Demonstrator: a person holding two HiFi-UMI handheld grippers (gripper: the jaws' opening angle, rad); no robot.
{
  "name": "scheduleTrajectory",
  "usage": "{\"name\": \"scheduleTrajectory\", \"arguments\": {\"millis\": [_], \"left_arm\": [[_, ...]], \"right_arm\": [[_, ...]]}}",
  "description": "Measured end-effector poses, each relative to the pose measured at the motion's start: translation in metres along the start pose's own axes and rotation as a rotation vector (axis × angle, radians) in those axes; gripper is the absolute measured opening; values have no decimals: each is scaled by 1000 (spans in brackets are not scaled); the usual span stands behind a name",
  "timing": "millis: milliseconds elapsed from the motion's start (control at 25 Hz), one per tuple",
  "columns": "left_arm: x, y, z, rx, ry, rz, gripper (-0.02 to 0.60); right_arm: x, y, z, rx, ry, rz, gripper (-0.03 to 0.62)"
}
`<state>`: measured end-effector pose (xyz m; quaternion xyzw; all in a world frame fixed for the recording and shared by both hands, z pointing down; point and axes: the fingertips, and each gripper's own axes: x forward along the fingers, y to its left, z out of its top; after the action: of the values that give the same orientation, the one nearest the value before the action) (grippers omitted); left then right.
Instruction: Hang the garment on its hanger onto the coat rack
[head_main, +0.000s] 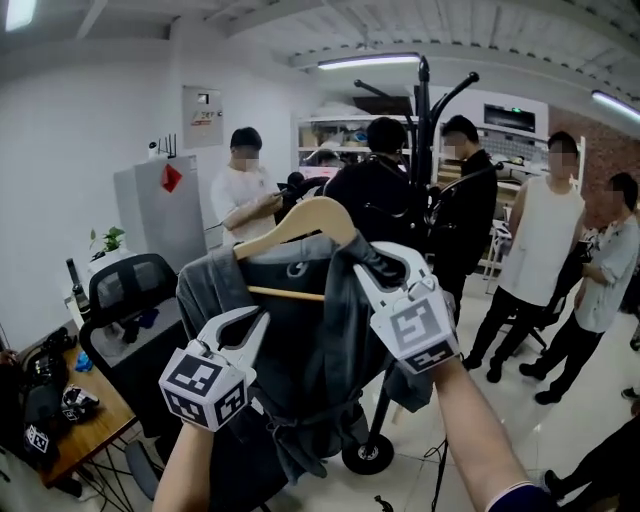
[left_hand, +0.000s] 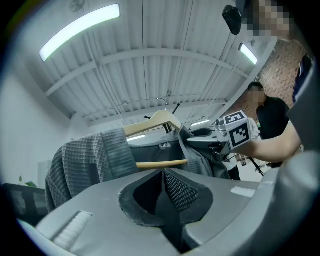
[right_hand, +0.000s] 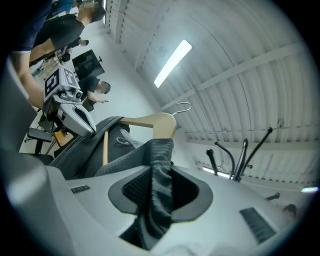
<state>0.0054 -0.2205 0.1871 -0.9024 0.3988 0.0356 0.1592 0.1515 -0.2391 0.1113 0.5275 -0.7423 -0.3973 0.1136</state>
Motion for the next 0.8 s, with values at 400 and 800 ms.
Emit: {"name": "scheduleTrajectory", "arguments": {"millis": [400, 800], "left_arm": [[40, -81, 34, 1, -54, -275, 3], [72, -110, 31, -35, -47, -324, 5]], "right_arm": [[-91, -72, -17, -38, 219, -198, 123], [-94, -91, -56, -51, 329, -188, 121]]}}
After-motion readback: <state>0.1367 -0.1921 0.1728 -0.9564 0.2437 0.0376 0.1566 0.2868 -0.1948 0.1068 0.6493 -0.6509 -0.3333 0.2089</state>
